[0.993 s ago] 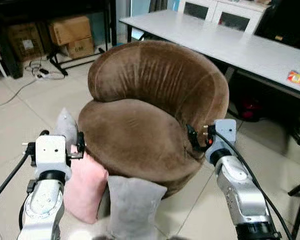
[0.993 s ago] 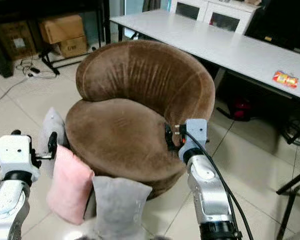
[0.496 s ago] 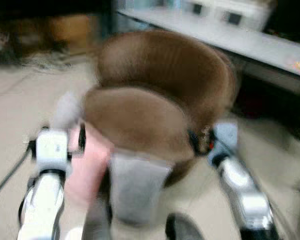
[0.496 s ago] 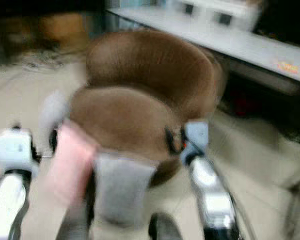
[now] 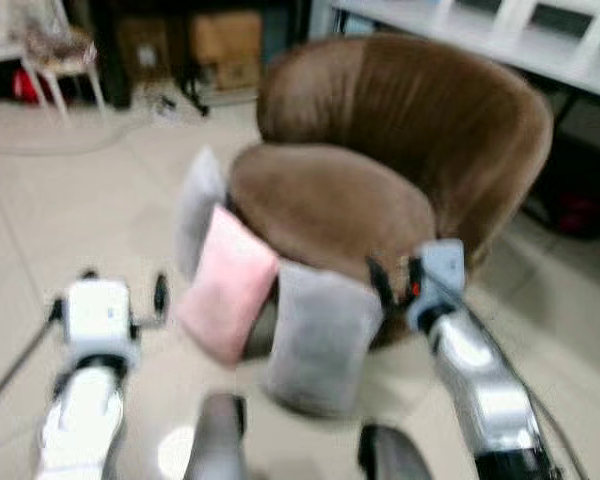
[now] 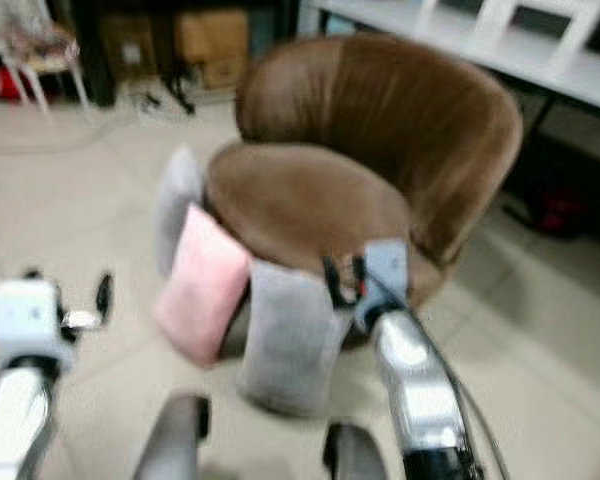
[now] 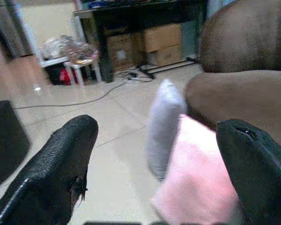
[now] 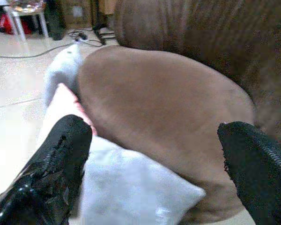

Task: Move the pillow to the sofa from floor

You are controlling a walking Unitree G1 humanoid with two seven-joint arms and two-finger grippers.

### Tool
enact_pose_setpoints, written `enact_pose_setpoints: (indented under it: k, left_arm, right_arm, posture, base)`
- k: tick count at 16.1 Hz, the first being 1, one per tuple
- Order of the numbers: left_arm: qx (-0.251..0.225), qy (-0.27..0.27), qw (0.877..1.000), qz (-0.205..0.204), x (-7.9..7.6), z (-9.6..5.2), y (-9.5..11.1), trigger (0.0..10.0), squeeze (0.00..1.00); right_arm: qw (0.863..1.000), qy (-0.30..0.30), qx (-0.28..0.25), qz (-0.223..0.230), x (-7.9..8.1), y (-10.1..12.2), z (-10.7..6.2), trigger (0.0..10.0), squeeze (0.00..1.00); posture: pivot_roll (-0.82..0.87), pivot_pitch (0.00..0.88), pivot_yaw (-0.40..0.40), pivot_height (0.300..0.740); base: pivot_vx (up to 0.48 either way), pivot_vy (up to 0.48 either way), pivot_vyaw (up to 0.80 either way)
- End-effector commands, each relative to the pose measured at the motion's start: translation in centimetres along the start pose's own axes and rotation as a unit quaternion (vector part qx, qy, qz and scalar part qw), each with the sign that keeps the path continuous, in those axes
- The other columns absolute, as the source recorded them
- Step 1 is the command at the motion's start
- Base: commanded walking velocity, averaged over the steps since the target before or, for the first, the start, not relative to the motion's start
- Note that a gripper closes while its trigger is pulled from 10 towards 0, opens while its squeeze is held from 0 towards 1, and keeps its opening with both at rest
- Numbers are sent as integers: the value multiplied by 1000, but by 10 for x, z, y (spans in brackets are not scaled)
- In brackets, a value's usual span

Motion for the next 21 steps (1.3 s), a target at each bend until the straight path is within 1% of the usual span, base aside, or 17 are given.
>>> enact_pose_setpoints:
  k: [1, 9, 11, 14, 19, 21]
  left_arm:
    - [-9, -20, 1000, -9, -10, 3, 5, 10000, 110]
    - [-10, -23, 1000, -3, -10, 6, 6, 10000, 110]
    - [-10, -23, 1000, -2, -10, 6, 5, 10000, 106]
    - [-10, -22, 1000, 0, -9, 6, 6, 10000, 110]
    - [-11, -21, 1000, 4, -7, 8, 6, 10000, 102]
    - [-10, -21, 1000, 5, -7, 9, 6, 10000, 98]
  right_arm:
    - [1000, -20, 4, -17, -14, 2, 1, 10000, 0]
    - [999, -29, 12, -28, -17, 2, 3, 10000, 0]
    - [999, -21, 10, -44, -15, 3, 5, 10000, 0]
    - [998, -7, 7, -54, -11, 4, 6, 10000, 0]
    - [999, -10, 3, -54, -12, 5, 7, 10000, 0]
    - [999, -13, 7, -43, -14, 4, 7, 10000, 0]
  posture:
    - [-24, 0, -93, 600]
    - [-22, 0, -95, 600]
    - [-19, 0, -97, 600]
    - [-16, 0, -100, 600]
    - [-14, 0, -96, 600]
    - [-17, 0, -93, 600]
  base:
    - [326, 0, 0]
    - [327, 0, 0]
    - [328, 0, 0]
    - [326, 0, 696]
    - [327, 0, 761]
    - [313, 0, 0]
Point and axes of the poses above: a point about 5 cm out from each wrist's last joint towards the gripper, its own z axis pointing out of the wrist towards the gripper, its own y axis along the axis of the wrist's last joint, x = y × z, the point moved 3 cm from there along z, pointing out of the wrist towards the gripper, and after that the axes turned 15 degrees about -z, right-handed, at the moved point
